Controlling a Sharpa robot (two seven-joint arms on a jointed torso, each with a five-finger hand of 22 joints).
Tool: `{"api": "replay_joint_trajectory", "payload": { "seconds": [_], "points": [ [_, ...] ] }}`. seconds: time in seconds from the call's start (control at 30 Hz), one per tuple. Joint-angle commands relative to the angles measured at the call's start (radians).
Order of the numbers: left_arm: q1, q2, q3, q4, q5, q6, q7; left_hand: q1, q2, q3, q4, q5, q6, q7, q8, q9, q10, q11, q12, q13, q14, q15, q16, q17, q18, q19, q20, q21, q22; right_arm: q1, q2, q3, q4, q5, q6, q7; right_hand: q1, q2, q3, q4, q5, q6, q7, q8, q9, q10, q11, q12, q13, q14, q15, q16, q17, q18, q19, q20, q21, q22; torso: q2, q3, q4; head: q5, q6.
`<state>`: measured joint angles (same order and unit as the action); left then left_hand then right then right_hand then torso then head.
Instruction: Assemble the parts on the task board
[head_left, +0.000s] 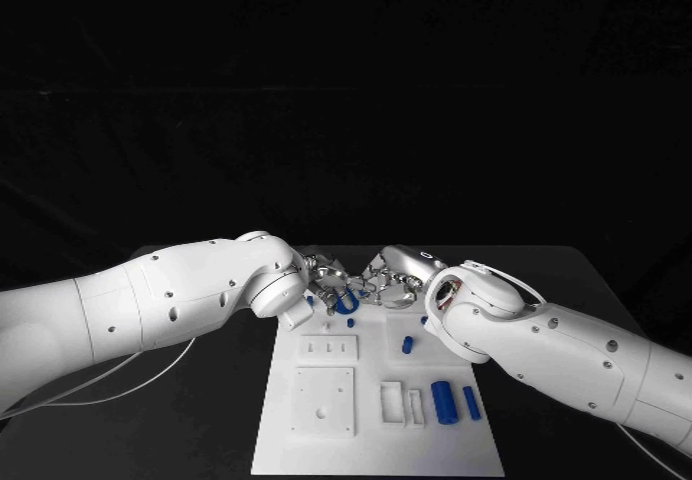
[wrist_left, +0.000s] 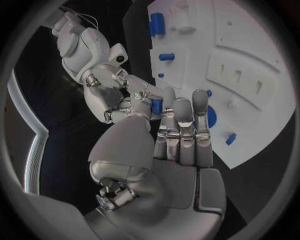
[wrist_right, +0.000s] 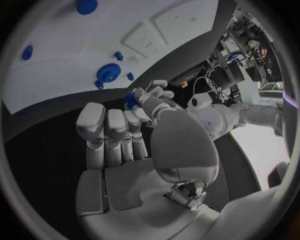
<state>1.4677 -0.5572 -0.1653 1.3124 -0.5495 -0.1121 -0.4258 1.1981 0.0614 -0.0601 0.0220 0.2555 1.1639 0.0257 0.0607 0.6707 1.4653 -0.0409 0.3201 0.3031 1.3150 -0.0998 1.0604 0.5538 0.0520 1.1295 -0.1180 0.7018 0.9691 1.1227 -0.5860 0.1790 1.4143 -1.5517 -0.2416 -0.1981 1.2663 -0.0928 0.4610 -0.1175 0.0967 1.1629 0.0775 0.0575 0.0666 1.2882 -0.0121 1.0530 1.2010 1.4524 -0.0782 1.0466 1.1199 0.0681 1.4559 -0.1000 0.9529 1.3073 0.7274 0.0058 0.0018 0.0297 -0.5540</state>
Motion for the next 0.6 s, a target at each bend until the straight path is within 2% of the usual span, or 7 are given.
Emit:
{"api": "replay_joint_trajectory", "payload": {
  "seconds": [0.03, 0.1, 0.17, 0.3, 0.47, 0.53, 0.6],
  "points": [
    [0.001, 0.006, 0.002, 0.006, 0.005, 0.005, 0.033, 0.022, 0.019, 0.013, -0.017, 0.049, -0.002, -0.009, 0.004, -0.003, 0.020, -0.010, -0.004, -0.003, -0.006, -0.001, 0.003, -0.002, -0.019, 0.009, -0.001, -0.008, 0.004, -0.002, 0.004, -0.003, -0.001, -0.008, 0.028, 0.004, 0.005, 0.003, -0.006, -0.003, 0.004, 0.006, 0.002, 0.005, 0.001, 0.003, -0.006, 0.000, 0.001, 0.002, -0.006, 0.004, 0.000, -0.006, 0.008, -0.002, 0.004, 0.124, 0.000, 0.0004, 0.0000, -0.001, -0.002],
    [0.001, 0.005, 0.002, 0.007, 0.007, -0.002, 0.039, 0.039, 0.035, 0.029, -0.033, 0.079, -0.003, -0.011, 0.005, -0.002, 0.021, -0.011, -0.006, -0.004, -0.006, -0.002, 0.003, -0.001, -0.019, 0.010, -0.002, -0.010, 0.008, -0.002, 0.004, -0.004, -0.002, -0.008, 0.031, 0.004, 0.005, 0.003, -0.006, -0.003, 0.004, 0.006, 0.002, 0.005, 0.001, 0.003, -0.006, 0.000, 0.001, 0.002, -0.006, 0.004, 0.000, -0.006, 0.008, -0.002, 0.004, 0.124, 0.000, 0.0005, 0.0008, -0.002, -0.004],
    [0.001, 0.005, 0.002, 0.007, 0.010, -0.008, 0.045, 0.064, 0.053, 0.051, -0.053, 0.082, -0.006, -0.011, 0.006, 0.006, 0.022, -0.011, -0.008, -0.007, -0.006, -0.001, 0.003, -0.001, -0.019, 0.010, -0.003, -0.012, 0.012, -0.003, 0.004, -0.005, -0.004, -0.008, 0.033, 0.004, 0.005, 0.003, -0.006, -0.003, 0.004, 0.006, 0.002, 0.005, 0.001, 0.003, -0.006, 0.000, 0.001, 0.002, -0.006, 0.004, 0.000, -0.006, 0.008, -0.002, 0.004, 0.124, 0.000, 0.0005, 0.0009, -0.002, -0.005],
    [0.000, 0.003, 0.002, 0.008, 0.015, -0.020, 0.055, 0.077, 0.072, 0.082, -0.085, 0.093, -0.001, -0.010, 0.009, 0.040, 0.026, -0.010, -0.017, -0.015, -0.007, -0.001, 0.001, -0.002, -0.019, 0.009, -0.002, -0.017, 0.020, -0.003, 0.003, -0.007, -0.005, -0.008, 0.036, 0.004, 0.004, 0.003, -0.007, -0.003, 0.004, 0.006, 0.002, 0.005, 0.001, 0.003, -0.006, 0.000, 0.001, 0.002, -0.006, 0.004, 0.000, -0.006, 0.008, -0.002, 0.003, 0.123, 0.001, 0.0004, 0.0014, -0.002, -0.006],
    [0.000, 0.002, 0.002, 0.008, 0.022, -0.036, 0.063, 0.050, 0.078, 0.118, -0.123, 0.114, 0.009, -0.015, 0.006, 0.103, 0.035, -0.010, -0.028, -0.025, -0.006, -0.002, -0.004, -0.003, -0.018, 0.011, -0.003, -0.026, 0.033, -0.004, 0.001, -0.008, -0.007, -0.008, 0.031, 0.003, 0.002, 0.001, -0.011, -0.002, 0.007, 0.005, 0.002, 0.005, 0.001, 0.002, -0.006, -0.002, -0.001, 0.002, -0.005, 0.002, -0.001, -0.006, 0.008, -0.002, 0.000, 0.123, 0.000, 0.0008, 0.0008, 0.000, -0.007],
    [0.000, 0.001, 0.002, 0.007, 0.028, -0.039, 0.064, 0.035, 0.073, 0.130, -0.134, 0.143, 0.020, -0.016, 0.006, 0.114, 0.042, -0.009, -0.037, -0.031, 0.001, -0.003, -0.011, -0.006, -0.020, 0.015, -0.004, -0.032, 0.035, -0.004, -0.002, -0.008, -0.007, -0.008, 0.025, 0.000, 0.001, -0.001, -0.014, -0.001, 0.008, 0.002, 0.002, 0.005, 0.000, 0.000, -0.005, -0.004, -0.002, 0.002, -0.005, 0.001, -0.002, -0.006, 0.007, -0.002, -0.001, 0.123, 0.000, 0.0009, 0.0006, 0.001, -0.006],
    [0.000, 0.001, 0.002, 0.007, 0.031, -0.039, 0.063, 0.025, 0.071, 0.135, -0.138, 0.150, 0.030, -0.019, 0.006, 0.119, 0.044, -0.010, -0.034, -0.030, 0.005, -0.005, -0.013, -0.007, -0.022, 0.018, -0.006, -0.035, 0.036, -0.004, -0.004, -0.008, -0.008, -0.008, 0.021, -0.002, -0.008, -0.013, -0.021, 0.005, 0.010, -0.041, 0.014, 0.004, -0.003, -0.007, -0.001, -0.015, -0.009, 0.001, -0.001, -0.002, -0.004, -0.005, 0.007, 0.000, -0.005, 0.122, -0.001, 0.0007, 0.0002, 0.000, -0.006]
  ]
}}
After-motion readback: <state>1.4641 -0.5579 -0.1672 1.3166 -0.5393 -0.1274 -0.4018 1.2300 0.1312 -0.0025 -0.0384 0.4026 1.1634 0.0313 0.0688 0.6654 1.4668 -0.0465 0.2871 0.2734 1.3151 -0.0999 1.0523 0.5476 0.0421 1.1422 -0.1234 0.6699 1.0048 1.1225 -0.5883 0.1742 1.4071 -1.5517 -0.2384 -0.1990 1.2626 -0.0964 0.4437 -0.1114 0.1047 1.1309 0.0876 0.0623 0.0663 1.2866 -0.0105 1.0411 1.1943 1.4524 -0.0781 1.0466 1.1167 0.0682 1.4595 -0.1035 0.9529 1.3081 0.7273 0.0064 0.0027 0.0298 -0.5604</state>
